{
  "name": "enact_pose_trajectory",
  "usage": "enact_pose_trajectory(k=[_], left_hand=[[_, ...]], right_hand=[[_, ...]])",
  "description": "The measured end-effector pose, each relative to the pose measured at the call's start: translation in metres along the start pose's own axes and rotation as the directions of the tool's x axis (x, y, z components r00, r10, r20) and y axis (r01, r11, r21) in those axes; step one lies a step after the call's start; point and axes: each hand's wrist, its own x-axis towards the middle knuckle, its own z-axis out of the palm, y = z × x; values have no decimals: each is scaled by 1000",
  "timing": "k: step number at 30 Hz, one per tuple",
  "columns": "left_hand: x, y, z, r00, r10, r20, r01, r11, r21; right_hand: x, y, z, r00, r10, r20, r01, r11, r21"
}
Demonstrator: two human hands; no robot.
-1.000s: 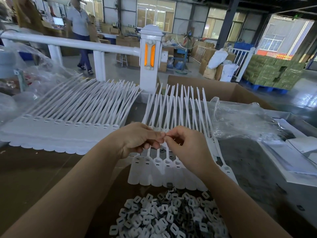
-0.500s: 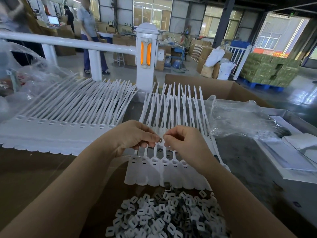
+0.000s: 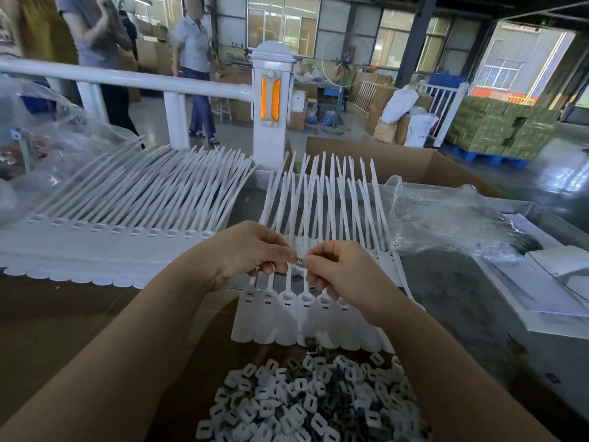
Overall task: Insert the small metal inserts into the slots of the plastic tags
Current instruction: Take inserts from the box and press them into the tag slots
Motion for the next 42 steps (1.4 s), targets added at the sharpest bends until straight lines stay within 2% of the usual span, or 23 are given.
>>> enact_pose_trajectory(k=[6, 10, 17, 25, 42], left_hand=[[-1, 0, 4, 999, 43, 26, -46, 991, 124], [-3, 1, 5, 997, 40, 60, -49, 989, 142], [1, -4, 7, 981, -168, 93, 154, 978, 142], [5, -4, 18, 966, -250, 72, 237, 959, 154], [4, -6, 19, 988, -151, 18, 137, 934, 330]], right_hand=[[-1, 1, 0, 999, 10, 34, -9, 1000, -16], [-2, 0, 0, 998, 6, 67, -5, 1000, -14], [2, 8, -3, 989, 149, 16, -148, 987, -56], [5, 12, -3, 986, 163, 21, -160, 984, -79], [4, 12, -3, 984, 171, 44, -166, 982, -87]])
